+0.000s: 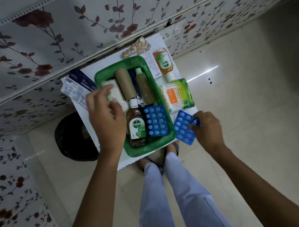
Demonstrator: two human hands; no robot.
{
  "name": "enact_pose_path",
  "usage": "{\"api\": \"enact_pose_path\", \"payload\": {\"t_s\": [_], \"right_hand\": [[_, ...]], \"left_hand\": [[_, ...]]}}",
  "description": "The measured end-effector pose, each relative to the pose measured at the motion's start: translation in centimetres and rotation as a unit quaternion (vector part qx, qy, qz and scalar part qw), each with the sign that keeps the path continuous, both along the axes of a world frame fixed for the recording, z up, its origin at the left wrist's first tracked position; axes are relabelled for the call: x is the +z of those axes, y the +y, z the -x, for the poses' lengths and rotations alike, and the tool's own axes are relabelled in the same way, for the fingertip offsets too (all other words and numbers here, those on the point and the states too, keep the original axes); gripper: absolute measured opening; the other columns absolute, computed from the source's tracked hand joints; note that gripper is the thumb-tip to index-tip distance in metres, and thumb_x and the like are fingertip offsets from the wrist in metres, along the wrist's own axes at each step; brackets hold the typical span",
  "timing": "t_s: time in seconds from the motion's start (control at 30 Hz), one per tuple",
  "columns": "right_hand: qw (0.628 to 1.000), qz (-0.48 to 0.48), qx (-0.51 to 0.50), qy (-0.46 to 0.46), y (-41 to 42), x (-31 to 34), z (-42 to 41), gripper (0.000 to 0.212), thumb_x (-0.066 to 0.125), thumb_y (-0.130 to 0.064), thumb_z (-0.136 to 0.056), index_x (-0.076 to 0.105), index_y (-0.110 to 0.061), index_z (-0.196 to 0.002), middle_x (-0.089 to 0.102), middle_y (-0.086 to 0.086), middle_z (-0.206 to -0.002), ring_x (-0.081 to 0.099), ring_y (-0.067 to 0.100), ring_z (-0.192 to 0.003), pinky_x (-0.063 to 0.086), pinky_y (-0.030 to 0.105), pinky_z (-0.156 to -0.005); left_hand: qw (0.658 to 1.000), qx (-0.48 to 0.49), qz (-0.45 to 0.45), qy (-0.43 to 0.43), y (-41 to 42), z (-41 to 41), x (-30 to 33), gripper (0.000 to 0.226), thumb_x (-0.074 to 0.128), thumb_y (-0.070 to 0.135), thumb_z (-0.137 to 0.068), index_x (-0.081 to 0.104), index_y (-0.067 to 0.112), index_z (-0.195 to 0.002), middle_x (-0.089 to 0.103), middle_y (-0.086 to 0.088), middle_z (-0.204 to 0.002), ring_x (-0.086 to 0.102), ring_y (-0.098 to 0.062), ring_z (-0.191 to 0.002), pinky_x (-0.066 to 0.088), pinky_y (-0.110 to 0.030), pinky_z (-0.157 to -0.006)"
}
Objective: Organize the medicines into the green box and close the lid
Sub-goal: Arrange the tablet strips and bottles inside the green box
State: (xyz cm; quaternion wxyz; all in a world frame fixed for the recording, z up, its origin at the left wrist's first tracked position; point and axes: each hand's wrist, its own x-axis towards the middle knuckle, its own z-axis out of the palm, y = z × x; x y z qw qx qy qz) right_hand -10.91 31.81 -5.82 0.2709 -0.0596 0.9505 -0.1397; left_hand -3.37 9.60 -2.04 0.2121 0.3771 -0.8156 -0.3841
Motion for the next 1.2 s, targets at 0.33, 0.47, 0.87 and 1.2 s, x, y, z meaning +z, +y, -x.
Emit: {"api": "enact_pose_path", "payload": {"t_s": [0.33, 0.47, 0.87, 1.2], "right_hand": [[0.973, 0.185, 0.123, 0.068, -6.3, 9.8, 1.1, 0.025, 0.059, -0.005, -0.083, 0.062, -0.010, -0.107, 0.067, 0.010, -0.101, 0.047, 0.011, -0.081, 0.030, 0.013, -0.069], [0.970, 0.226, 0.084, 0.037, -8.3, 6.2, 1.8, 0.027, 0.058, -0.012, -0.085, 0.061, -0.015, -0.111, 0.067, 0.006, -0.102, 0.058, 0.014, -0.083, 0.047, 0.025, -0.078], [0.999, -0.034, 0.000, 0.029, -7.4, -2.1, 4.6, 0.093, 0.078, -0.042, -0.063, 0.026, -0.008, -0.133, 0.041, 0.023, -0.129, 0.039, 0.040, -0.119, 0.038, 0.054, -0.093], [0.989, -0.008, -0.123, -0.082, -6.4, -1.3, 5.3, 0.063, 0.076, -0.035, -0.069, 0.047, -0.002, -0.115, 0.057, 0.019, -0.117, 0.056, 0.030, -0.101, 0.049, 0.040, -0.082]], "left_hand": [[0.918, -0.049, -0.136, -0.370, -3.8, -6.8, -5.1, 0.052, 0.072, 0.007, -0.073, 0.053, 0.002, -0.120, 0.048, -0.029, -0.120, 0.051, -0.040, -0.108, 0.044, -0.039, -0.093], [0.895, -0.118, -0.078, -0.422, -2.4, -7.5, -6.1, 0.069, 0.084, 0.021, -0.060, 0.047, 0.001, -0.114, 0.048, -0.028, -0.113, 0.046, -0.045, -0.108, 0.044, -0.051, -0.080], [0.889, -0.132, -0.014, -0.437, -1.7, -8.4, -6.2, 0.055, 0.079, 0.032, -0.066, 0.052, 0.003, -0.104, 0.052, -0.020, -0.107, 0.046, -0.040, -0.106, 0.043, -0.049, -0.076], [0.910, -0.062, -0.144, -0.383, -2.4, -8.7, -5.8, 0.032, 0.074, 0.021, -0.074, 0.056, 0.001, -0.092, 0.065, -0.022, -0.098, 0.060, -0.038, -0.094, 0.049, -0.044, -0.079]]}}
